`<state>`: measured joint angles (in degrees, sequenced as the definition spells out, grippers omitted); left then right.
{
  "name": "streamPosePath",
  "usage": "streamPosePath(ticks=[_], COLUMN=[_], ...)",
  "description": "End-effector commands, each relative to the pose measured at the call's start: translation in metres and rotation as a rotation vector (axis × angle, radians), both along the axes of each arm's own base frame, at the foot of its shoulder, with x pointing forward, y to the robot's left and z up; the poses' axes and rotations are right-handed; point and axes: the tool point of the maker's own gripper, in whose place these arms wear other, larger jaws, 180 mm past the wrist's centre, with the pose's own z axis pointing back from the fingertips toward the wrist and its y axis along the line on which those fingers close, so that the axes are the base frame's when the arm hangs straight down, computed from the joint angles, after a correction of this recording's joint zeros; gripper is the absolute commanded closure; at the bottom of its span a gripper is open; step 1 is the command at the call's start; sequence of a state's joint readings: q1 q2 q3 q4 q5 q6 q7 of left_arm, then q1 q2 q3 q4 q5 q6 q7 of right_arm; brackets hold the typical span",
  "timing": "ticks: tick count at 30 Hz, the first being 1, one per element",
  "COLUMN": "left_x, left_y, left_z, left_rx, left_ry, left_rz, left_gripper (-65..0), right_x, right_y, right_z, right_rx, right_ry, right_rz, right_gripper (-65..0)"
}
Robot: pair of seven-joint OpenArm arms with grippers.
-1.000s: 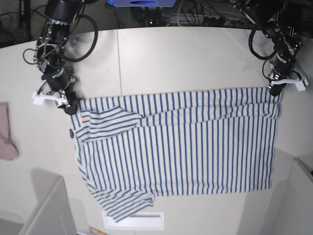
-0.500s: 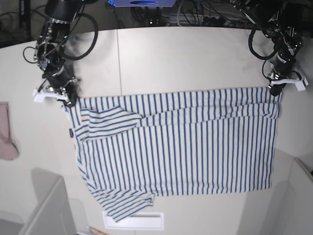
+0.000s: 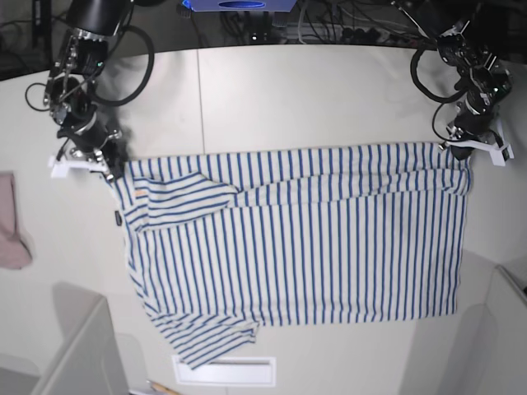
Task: Fold the T-shirt properly
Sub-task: 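Drag the shirt by its shoulder edge toward the robot with both grippers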
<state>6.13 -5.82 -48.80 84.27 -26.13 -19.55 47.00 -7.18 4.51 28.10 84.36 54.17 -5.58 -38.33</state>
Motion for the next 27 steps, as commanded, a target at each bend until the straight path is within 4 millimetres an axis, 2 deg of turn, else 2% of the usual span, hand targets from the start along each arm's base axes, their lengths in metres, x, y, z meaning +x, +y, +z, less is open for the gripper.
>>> streamPosePath(ticks=[1, 3, 7, 11, 14, 16, 18, 24, 27], left_x=[0.020, 0.034, 0.043, 0.058, 0.070, 0.068, 0.058, 0.004, -0.016], left_y=[0.009, 0.006, 0.014, 0.014, 0.017, 0.019, 0.018, 0.018, 0.016], left_z=[0.032, 0.053, 0.092, 0.122, 0.137, 0.138, 0.126, 0.077, 0.063], left_rx=[0.050, 0.061, 0.093, 0.112, 0.093, 0.086, 0.087, 0.090, 0.109], left_ry=[-0.078, -0.083, -0.125, -0.176, -0.222, -0.225, -0.184, -0.009, 0.055], left_rz=[-0.017, -0.045, -0.029, -0.031, 0.009, 0.025, 0.017, 0.006, -0.036], left_gripper=[0.0, 0.0, 0.0, 0.0, 0.0, 0.0, 0.0, 0.0, 0.0], right_x=[0.019, 0.031, 0.049, 0.069, 0.079, 0.076, 0.065, 0.009, -0.016], right_y=[-0.016, -0.022, -0.025, -0.023, -0.026, -0.027, -0.027, -0.029, -0.032], right_z=[0.029, 0.049, 0.087, 0.108, 0.111, 0.109, 0.097, 0.044, 0.025], right_rx=[-0.020, -0.001, 0.010, 0.042, 0.102, 0.103, 0.100, 0.083, 0.059], right_ry=[-0.079, -0.107, -0.183, -0.223, -0.189, -0.182, -0.149, 0.005, 0.059], right_rz=[-0.034, -0.053, -0.035, -0.056, -0.122, -0.126, -0.127, -0.148, -0.171], right_gripper=[0.0, 0.0, 0.0, 0.0, 0.0, 0.0, 0.0, 0.0, 0.0])
